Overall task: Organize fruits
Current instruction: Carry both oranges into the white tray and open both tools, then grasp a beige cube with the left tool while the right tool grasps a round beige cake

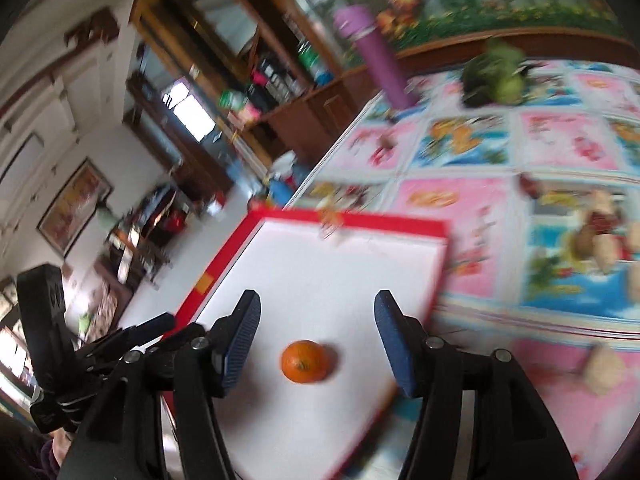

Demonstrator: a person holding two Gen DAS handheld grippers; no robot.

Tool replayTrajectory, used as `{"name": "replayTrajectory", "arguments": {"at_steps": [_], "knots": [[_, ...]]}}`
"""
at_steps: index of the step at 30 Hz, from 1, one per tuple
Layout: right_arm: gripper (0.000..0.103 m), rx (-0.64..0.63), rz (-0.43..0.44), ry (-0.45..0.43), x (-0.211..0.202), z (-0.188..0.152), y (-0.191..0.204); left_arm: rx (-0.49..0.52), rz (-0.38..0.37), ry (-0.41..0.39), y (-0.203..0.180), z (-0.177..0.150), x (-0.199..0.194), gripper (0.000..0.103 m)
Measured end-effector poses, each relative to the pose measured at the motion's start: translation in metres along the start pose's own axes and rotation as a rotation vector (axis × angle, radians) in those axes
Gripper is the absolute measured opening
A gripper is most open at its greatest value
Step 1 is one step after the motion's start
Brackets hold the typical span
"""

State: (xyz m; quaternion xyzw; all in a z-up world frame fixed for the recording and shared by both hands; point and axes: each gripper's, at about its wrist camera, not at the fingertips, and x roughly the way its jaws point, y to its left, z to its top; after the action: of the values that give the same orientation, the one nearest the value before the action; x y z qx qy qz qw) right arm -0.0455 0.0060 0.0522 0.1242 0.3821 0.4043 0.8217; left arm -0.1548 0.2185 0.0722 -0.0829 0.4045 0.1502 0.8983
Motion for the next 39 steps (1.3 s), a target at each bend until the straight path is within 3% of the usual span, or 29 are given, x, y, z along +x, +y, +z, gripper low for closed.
{"name": "replayTrajectory", "arguments": {"at_steps": [3,7,10,13,17,21,27,31,33,37,39], "knots": [[0.059,0.004,-0.068,-0.075,-0.039,-0.001,-0.022,0.039,-0.035,-0.017,-0.017,0.004,-0.01,0.072],[0.059,0.039,-0.227,-0.141,-0.106,-0.013,-0.068,0.123,-0.125,-0.031,-0.055,0.001,-0.021,0.077],[0.059,0.078,-0.373,-0.165,-0.148,-0.028,-0.105,0.212,-0.206,-0.009,-0.093,-0.008,-0.023,0.078],[0.059,0.132,-0.453,-0.156,-0.165,-0.037,-0.133,0.283,-0.284,0.041,-0.131,-0.015,-0.018,0.078],[0.059,0.166,-0.482,-0.114,-0.165,-0.039,-0.154,0.373,-0.332,0.075,-0.178,-0.019,-0.011,0.078],[0.059,0.125,-0.442,-0.062,-0.146,-0.036,-0.15,0.41,-0.333,0.1,-0.207,-0.019,0.002,0.078],[0.058,0.047,-0.493,-0.006,-0.124,-0.037,-0.145,0.422,-0.357,0.132,-0.232,-0.018,0.025,0.077],[0.044,0.059,-0.513,0.04,-0.114,-0.037,-0.151,0.419,-0.363,0.144,-0.243,-0.013,0.04,0.076],[0.041,0.067,-0.522,0.056,-0.111,-0.037,-0.154,0.425,-0.374,0.156,-0.248,-0.011,0.046,0.071],[0.041,0.044,-0.531,0.056,-0.109,-0.038,-0.151,0.444,-0.382,0.179,-0.26,-0.012,0.057,0.07],[0.041,0.019,-0.547,0.059,-0.107,-0.039,-0.148,0.444,-0.397,0.197,-0.264,-0.013,0.063,0.063]]}}
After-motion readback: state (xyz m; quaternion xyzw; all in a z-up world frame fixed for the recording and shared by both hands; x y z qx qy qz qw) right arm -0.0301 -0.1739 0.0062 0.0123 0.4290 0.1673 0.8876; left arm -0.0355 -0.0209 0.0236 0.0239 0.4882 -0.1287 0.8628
